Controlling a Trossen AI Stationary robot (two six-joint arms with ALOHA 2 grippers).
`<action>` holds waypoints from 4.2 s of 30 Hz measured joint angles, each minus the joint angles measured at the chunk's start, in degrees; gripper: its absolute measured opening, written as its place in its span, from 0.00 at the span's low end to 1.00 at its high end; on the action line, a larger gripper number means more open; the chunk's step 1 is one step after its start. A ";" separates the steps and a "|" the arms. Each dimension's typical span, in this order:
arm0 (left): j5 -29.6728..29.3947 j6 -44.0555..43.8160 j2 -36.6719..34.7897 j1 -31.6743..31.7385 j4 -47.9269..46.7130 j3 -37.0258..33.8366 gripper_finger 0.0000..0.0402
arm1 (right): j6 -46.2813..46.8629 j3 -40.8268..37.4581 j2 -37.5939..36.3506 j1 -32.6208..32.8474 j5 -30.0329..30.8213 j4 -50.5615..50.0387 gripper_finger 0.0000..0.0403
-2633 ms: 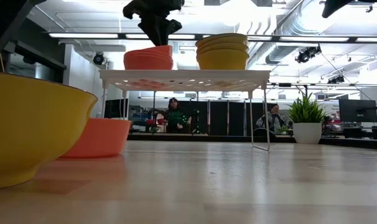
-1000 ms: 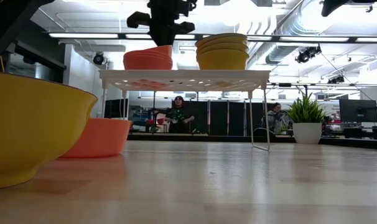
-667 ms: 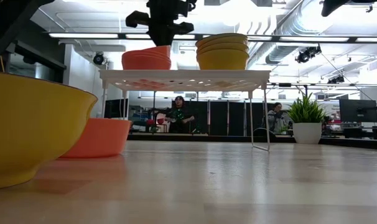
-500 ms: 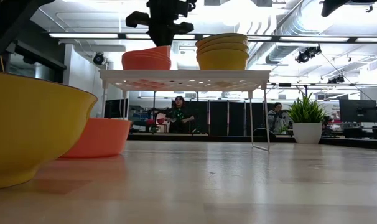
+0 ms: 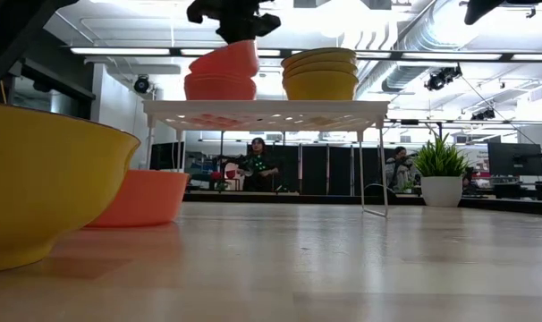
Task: Pick & Place Mini bowls
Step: Stack the orange bowl on top of the other orange bowls on the shelf
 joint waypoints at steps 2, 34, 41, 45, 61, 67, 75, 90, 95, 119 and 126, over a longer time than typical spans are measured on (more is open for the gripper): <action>-1.47 -1.89 0.00 -0.05 0.01 0.00 0.00 | 0.02 0.00 0.00 0.00 0.00 -0.15 0.00; 5.10 -36.07 -1.82 6.58 0.03 -0.21 0.00 | -0.99 0.00 -0.02 -0.01 -0.42 -1.94 0.00; 7.80 -42.11 -4.21 7.13 -0.20 -0.99 0.00 | -0.88 0.00 -0.02 -0.02 -0.89 -2.00 0.00; 8.93 -44.28 -5.76 7.20 -0.02 -3.28 0.00 | -0.87 0.00 -0.02 -0.01 -1.07 -2.00 0.00; 13.16 -53.94 -14.34 12.09 -0.07 -15.07 0.00 | -2.55 0.00 -0.02 -0.01 -2.23 -2.03 0.00; 13.02 -57.05 -13.13 11.37 -0.05 -15.15 0.00 | -3.20 0.00 -0.02 -0.02 -2.58 -2.02 0.00; 11.58 -58.20 -10.97 10.05 -0.05 -15.02 0.00 | -3.49 0.00 -0.02 -0.02 -2.60 -2.02 0.00; 11.64 -57.44 -6.33 10.09 0.00 -15.13 0.00 | -4.49 0.00 -0.02 -0.01 -3.03 -2.02 0.00; 11.66 -55.96 -5.40 10.09 0.02 -15.15 0.00 | -4.69 0.00 -0.02 -0.02 -3.58 -2.02 0.00; 9.51 -51.93 -9.15 10.09 0.00 -15.10 0.37 | -5.04 0.00 -0.38 0.00 -4.46 -2.02 0.00; 6.24 -48.15 -14.43 10.00 -0.04 -15.09 0.37 | -4.96 0.00 -1.23 0.00 -4.49 -2.04 0.00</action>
